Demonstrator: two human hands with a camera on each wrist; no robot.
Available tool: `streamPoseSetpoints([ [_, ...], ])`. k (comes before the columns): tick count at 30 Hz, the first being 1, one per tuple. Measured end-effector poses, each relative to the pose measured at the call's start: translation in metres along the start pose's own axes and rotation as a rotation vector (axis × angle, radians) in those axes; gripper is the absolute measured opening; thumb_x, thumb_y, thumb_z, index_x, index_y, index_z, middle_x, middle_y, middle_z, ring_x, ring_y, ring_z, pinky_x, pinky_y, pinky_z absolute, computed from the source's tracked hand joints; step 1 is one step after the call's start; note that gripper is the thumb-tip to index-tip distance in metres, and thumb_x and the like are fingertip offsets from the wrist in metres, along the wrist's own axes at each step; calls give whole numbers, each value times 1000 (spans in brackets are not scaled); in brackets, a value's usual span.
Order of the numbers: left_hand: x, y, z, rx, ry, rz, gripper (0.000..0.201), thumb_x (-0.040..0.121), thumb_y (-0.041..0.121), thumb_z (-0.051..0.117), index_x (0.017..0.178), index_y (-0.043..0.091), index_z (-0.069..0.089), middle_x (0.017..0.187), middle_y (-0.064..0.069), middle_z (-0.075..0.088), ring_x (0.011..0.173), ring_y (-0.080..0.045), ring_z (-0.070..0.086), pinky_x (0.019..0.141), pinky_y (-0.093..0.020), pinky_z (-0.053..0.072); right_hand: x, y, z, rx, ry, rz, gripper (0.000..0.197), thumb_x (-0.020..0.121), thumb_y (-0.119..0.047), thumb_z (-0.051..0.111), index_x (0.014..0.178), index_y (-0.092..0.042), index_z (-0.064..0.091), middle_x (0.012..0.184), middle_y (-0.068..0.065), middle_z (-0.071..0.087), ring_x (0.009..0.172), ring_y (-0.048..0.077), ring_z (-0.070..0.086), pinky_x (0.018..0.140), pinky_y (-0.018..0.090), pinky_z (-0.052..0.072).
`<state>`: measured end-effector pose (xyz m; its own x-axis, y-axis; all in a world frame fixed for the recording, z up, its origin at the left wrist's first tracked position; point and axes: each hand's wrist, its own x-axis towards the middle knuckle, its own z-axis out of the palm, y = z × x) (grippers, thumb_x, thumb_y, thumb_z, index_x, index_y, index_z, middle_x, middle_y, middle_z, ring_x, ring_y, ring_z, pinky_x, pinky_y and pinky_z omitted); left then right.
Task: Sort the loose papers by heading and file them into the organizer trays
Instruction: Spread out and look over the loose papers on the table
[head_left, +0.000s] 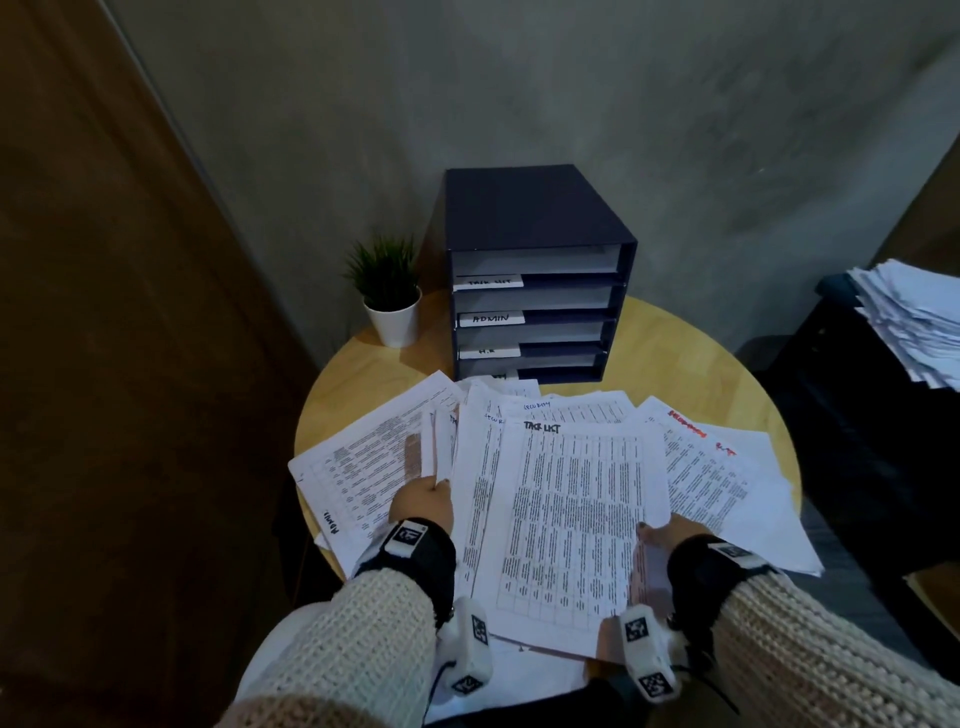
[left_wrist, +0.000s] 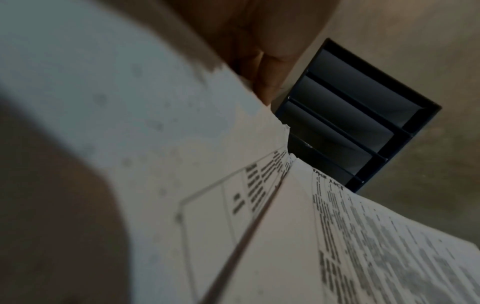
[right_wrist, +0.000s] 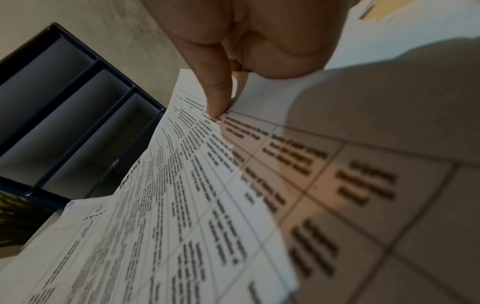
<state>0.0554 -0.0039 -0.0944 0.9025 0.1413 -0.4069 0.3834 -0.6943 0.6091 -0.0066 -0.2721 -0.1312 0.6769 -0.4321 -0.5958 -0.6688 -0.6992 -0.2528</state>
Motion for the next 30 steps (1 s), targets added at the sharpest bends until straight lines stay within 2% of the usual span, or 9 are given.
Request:
streamPoseSetpoints([
  [2,-2,3,-4,-38,32,23,31,100,23,39,114,6,62,136,-15,52,113,-27,53,101,-31,40,3,1,1,22,6,-4,47,101,-35,38,141,-9,38,133,12,56,119,27,56,76,25,39],
  [6,-4,4,-21,-112,134,55,35,100,19,42,129,3,54,137,-15,51,125,-31,48,103,-32,37,2,0,-1,91,42,6,48,102,-29,40,144,-7,33,136,15,53,124,30,53,100,33,44],
  [11,-13,14,-56,-215,237,121,40,102,12,34,141,11,40,145,-10,43,131,-29,41,105,-30,32,-9,1,-6,180,62,-24,50,102,-27,40,146,-7,29,140,13,49,122,30,54,98,32,43],
  [15,-23,29,-88,-193,352,229,39,100,9,34,137,13,45,135,-11,52,122,-32,50,91,-33,39,-14,4,-14,236,76,-24,54,100,-29,44,147,-9,27,147,11,42,128,28,48,101,30,39],
  [17,-30,38,-106,-202,438,300,32,100,14,33,126,15,52,120,-11,59,108,-34,56,82,-33,41,-17,5,-18,270,86,-26,56,99,-29,46,148,-8,26,149,11,39,130,28,46,103,32,37],
  [19,-38,48,-124,-212,524,376,26,101,18,31,114,14,54,101,-10,59,88,-28,55,74,-31,38,-21,5,-22,294,96,-27,54,99,-27,46,147,-9,29,146,12,42,129,29,47,102,32,38],
  [22,-55,67,-146,-269,622,474,20,100,16,35,108,15,53,95,-3,56,83,-20,51,74,-28,37,-28,5,-28,324,123,-25,51,99,-26,47,144,-8,33,143,12,46,127,29,49,102,34,40],
  [27,-77,92,-158,-443,597,555,19,99,12,37,107,20,53,95,1,58,87,-21,56,76,-27,40,-39,6,-41,404,166,-62,51,98,-26,49,144,-8,35,145,10,45,129,29,47,105,35,38],
  [30,-85,97,-148,-594,518,593,32,97,6,43,123,24,47,106,6,58,97,-18,58,74,-22,45,-45,7,-48,503,168,-86,53,96,-27,52,144,-10,37,145,8,45,129,30,47,108,37,38],
])
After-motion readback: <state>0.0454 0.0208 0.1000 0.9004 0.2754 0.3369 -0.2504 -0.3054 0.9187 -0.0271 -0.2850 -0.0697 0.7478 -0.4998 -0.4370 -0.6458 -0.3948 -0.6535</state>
